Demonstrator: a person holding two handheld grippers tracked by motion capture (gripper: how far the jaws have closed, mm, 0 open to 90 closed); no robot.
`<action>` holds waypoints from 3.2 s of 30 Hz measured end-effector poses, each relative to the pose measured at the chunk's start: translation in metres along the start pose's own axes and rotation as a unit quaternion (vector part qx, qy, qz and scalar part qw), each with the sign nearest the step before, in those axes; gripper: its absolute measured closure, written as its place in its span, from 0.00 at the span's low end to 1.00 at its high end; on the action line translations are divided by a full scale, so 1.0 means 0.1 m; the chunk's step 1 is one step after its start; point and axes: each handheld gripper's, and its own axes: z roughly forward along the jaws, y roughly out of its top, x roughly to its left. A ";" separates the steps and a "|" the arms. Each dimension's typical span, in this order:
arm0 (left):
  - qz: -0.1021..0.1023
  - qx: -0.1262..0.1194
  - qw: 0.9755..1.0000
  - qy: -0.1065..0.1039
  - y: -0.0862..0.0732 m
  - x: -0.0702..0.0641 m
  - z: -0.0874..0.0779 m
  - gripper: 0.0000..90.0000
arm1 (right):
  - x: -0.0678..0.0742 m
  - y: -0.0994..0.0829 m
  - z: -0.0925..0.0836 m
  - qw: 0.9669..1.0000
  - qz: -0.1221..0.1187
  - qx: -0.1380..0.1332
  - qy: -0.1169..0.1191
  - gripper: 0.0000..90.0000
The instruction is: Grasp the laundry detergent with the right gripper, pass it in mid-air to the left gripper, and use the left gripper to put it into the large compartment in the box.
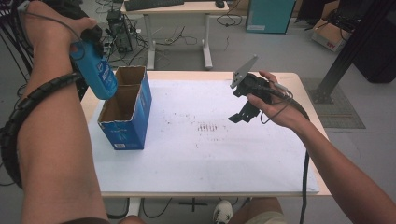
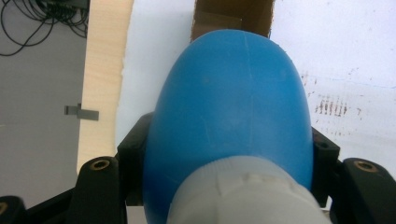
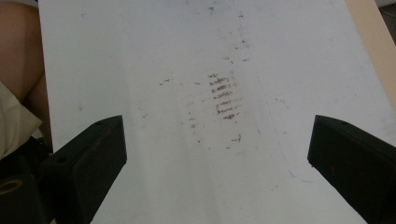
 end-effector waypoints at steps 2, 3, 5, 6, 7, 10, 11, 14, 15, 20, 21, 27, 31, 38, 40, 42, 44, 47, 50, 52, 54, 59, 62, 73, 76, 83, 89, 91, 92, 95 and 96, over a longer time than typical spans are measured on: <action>0.002 0.001 1.000 -0.001 0.00 0.00 0.03 0.41 | 0.00 0.00 0.00 1.000 0.001 0.000 -0.001 0.05; 0.003 0.001 1.000 -0.001 0.00 0.00 0.04 0.41 | 0.01 -0.01 -0.01 1.000 0.003 0.001 -0.001 0.05; 0.005 0.004 1.000 -0.001 -0.01 -0.01 0.07 0.41 | 0.02 -0.01 -0.01 1.000 0.007 0.002 -0.002 0.05; 0.005 0.004 1.000 0.000 -0.01 -0.01 0.09 0.41 | 0.02 -0.01 -0.01 1.000 0.007 0.000 -0.002 0.05; 0.004 0.004 1.000 -0.001 -0.01 -0.02 0.11 0.41 | 0.02 -0.01 -0.01 1.000 0.003 0.000 -0.001 0.05; 0.006 0.005 1.000 -0.002 -0.01 -0.02 0.15 0.41 | 0.02 -0.01 -0.01 1.000 0.006 0.002 -0.001 0.05; 0.009 0.007 1.000 -0.002 -0.01 -0.02 0.17 0.41 | 0.02 -0.01 -0.01 1.000 0.005 0.002 -0.001 0.05; 0.008 0.007 1.000 -0.003 -0.02 -0.03 0.21 0.41 | 0.03 -0.01 -0.01 1.000 0.006 0.003 -0.002 0.05; 0.012 0.009 1.000 -0.002 -0.02 -0.02 0.22 0.41 | 0.03 0.00 0.00 1.000 0.004 0.001 -0.001 0.05; 0.014 0.009 1.000 -0.004 -0.02 -0.03 0.31 0.41 | 0.03 0.00 0.01 1.000 0.003 0.004 0.000 0.05; 0.012 0.009 1.000 -0.005 -0.02 -0.03 0.33 0.41 | 0.03 0.00 0.01 1.000 0.002 0.004 0.000 0.05; 0.014 0.012 1.000 -0.008 -0.03 -0.03 0.45 0.41 | 0.03 -0.01 0.03 1.000 0.002 0.008 0.002 0.05; 0.013 0.015 1.000 -0.012 -0.03 -0.05 0.55 0.41 | 0.03 -0.01 0.04 1.000 0.003 0.008 0.003 0.05; 0.016 0.022 1.000 -0.016 -0.03 -0.08 0.73 0.41 | 0.03 -0.03 0.06 1.000 0.001 0.008 0.004 0.05; 0.019 0.023 0.999 -0.016 -0.03 -0.09 0.79 0.41 | 0.04 -0.04 0.06 1.000 0.006 0.009 0.004 0.05; 0.021 0.025 0.999 -0.017 -0.03 -0.10 0.85 0.41 | 0.03 -0.04 0.07 1.000 0.007 0.010 0.005 0.05; 0.024 0.027 0.999 -0.016 -0.03 -0.11 0.91 0.41 | 0.03 -0.06 0.09 1.000 0.007 0.010 0.005 0.05; 0.026 0.027 0.999 -0.015 -0.04 -0.13 1.00 0.41 | 0.03 -0.07 0.10 1.000 0.011 0.009 0.005 0.05; 0.032 0.029 0.999 -0.012 -0.05 -0.15 1.10 0.41 | 0.02 -0.09 0.12 1.000 0.007 0.011 0.008 0.05; 0.035 0.028 0.999 -0.010 -0.06 -0.16 1.15 0.41 | 0.02 -0.10 0.12 1.000 0.014 0.011 0.007 0.05; 0.036 0.028 0.999 -0.009 -0.06 -0.17 1.21 0.41 | 0.02 -0.10 0.13 1.000 0.012 0.011 0.006 0.05; 0.039 0.030 0.999 -0.008 -0.07 -0.19 1.35 0.41 | 0.02 -0.11 0.16 1.000 0.009 0.012 0.008 0.05; 0.041 0.029 0.999 -0.006 -0.08 -0.20 1.41 0.41 | 0.01 -0.12 0.16 1.000 0.011 0.012 0.008 0.05; 0.051 0.026 0.998 0.000 -0.12 -0.22 1.63 0.41 | -0.01 -0.18 0.16 1.000 0.017 0.014 0.006 0.05; 0.053 0.027 0.998 0.002 -0.13 -0.22 1.68 0.41 | -0.01 -0.19 0.17 1.000 0.020 0.015 0.006 0.05; 0.057 0.028 0.998 0.001 -0.14 -0.21 1.77 0.41 | -0.02 -0.20 0.17 1.000 0.020 0.014 0.007 0.05; 0.056 0.030 0.998 0.004 -0.16 -0.20 1.84 0.41 | -0.03 -0.21 0.19 1.000 0.020 0.016 0.008 0.05; 0.057 0.032 0.998 0.002 -0.16 -0.19 1.86 0.41 | -0.02 -0.21 0.20 1.000 0.022 0.018 0.007 0.05; 0.057 0.032 0.998 0.001 -0.17 -0.19 1.88 0.41 | -0.02 -0.21 0.20 1.000 0.023 0.018 0.007 0.05; 0.059 0.033 0.998 0.001 -0.18 -0.18 1.92 0.41 | -0.02 -0.21 0.22 0.999 0.026 0.018 0.006 0.05; 0.059 0.035 0.998 0.001 -0.19 -0.18 1.93 0.41 | -0.03 -0.21 0.22 1.000 0.019 0.018 0.008 0.05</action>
